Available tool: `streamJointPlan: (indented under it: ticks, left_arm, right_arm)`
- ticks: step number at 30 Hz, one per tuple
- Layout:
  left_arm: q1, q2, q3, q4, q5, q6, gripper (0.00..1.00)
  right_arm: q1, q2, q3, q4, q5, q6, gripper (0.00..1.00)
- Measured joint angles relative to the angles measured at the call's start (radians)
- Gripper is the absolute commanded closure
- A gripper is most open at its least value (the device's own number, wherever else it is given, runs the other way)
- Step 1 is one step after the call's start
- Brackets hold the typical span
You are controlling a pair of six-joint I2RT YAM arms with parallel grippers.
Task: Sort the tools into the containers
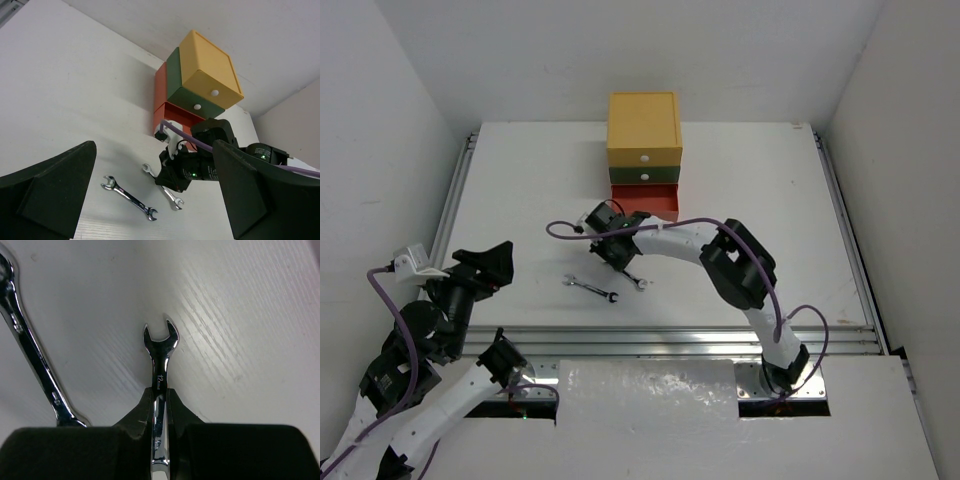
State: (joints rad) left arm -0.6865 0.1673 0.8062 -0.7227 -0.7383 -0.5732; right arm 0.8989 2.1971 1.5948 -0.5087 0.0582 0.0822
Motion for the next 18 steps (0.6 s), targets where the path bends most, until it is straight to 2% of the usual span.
streamJointPlan:
  ticks: [12,18]
  left_arm:
    - [0.000,0.000,0.000,0.000,0.000,0.000,0.00]
    - [0.000,0.000,0.000,0.000,0.000,0.000,0.00]
  right_arm:
    - [-0.013,-0.116,-0.052,0.010,0.025,-0.035,1.00]
    - [-0.054,-0.125,-0.003,-0.003,0.039,-0.159,1.00]
